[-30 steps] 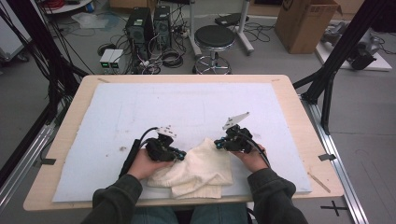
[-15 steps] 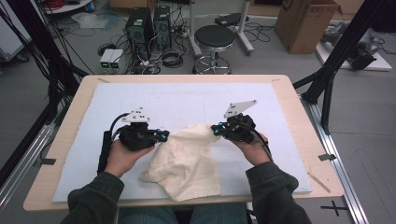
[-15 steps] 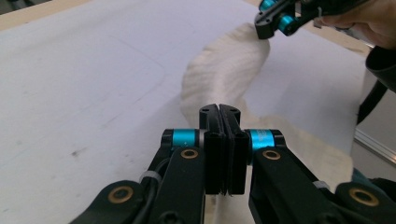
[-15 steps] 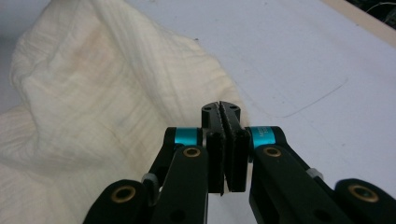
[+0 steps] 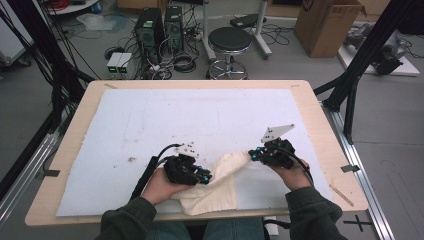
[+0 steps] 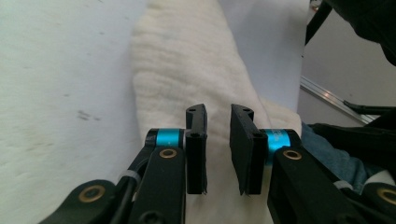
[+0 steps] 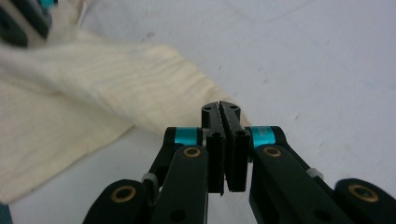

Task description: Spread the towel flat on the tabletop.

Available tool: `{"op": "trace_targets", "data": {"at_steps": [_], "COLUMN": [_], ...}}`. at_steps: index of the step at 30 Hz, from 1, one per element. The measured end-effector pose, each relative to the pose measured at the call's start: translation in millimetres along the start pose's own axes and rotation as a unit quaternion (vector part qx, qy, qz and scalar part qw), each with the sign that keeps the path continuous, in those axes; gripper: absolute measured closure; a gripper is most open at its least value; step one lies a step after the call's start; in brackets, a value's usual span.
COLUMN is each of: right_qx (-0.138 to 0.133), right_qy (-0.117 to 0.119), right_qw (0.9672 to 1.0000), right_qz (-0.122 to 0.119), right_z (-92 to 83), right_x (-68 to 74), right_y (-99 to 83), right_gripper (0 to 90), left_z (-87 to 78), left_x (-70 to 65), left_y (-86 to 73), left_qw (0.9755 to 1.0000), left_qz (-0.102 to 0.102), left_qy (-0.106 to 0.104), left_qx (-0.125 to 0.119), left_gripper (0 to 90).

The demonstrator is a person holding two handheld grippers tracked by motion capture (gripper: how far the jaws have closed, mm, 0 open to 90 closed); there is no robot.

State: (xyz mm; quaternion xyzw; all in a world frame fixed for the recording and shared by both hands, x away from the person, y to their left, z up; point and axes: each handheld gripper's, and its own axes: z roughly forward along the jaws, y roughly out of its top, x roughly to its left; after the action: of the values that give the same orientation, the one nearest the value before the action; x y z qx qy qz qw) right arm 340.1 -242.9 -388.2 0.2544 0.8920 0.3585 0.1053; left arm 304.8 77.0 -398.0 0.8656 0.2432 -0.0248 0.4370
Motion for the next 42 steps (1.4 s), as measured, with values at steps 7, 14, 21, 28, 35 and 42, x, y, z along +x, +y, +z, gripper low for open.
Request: {"op": "trace_targets", "data": {"at_steps": [7, 14, 21, 28, 35, 42], "right_qx": [0.014, 0.014, 0.010, -0.002, -0.021, -0.021], "right_qy": [0.006, 0.003, 0.003, 0.002, -0.008, -0.027], "right_qw": [0.9997, 0.9998, 0.9998, 1.0000, 0.9998, 0.9993], "right_qz": [0.016, 0.015, 0.015, 0.007, 0.000, -0.012], "right_z": [2.8, 1.0, 2.8, 3.8, 1.5, 4.2], "right_x": [2.4, 3.1, 2.7, 2.5, -0.9, -11.3], "right_y": [-26.7, -29.0, -26.3, -13.1, 8.7, 37.2], "right_gripper": [88.9, 88.9, 88.9, 88.9, 88.9, 89.0], "left_z": [-28.2, 5.4, 18.8, -15.8, -57.0, -69.2], "left_x": [28.3, 32.6, 20.2, 25.3, 35.8, 58.5], "left_y": [-0.1, -7.1, -18.7, -12.9, -6.5, -3.1], "left_qw": [0.9974, 0.9965, 0.9968, 0.9952, 0.9852, 0.9742], "left_qz": [-0.040, -0.042, 0.002, -0.008, -0.024, -0.039], "left_qy": [0.045, 0.063, 0.044, 0.096, 0.148, 0.197], "left_qx": [-0.040, 0.035, 0.067, -0.019, -0.082, -0.103], "left_gripper": [73.1, 66.1, 78.4, 87.8, 88.2, 88.3]}}
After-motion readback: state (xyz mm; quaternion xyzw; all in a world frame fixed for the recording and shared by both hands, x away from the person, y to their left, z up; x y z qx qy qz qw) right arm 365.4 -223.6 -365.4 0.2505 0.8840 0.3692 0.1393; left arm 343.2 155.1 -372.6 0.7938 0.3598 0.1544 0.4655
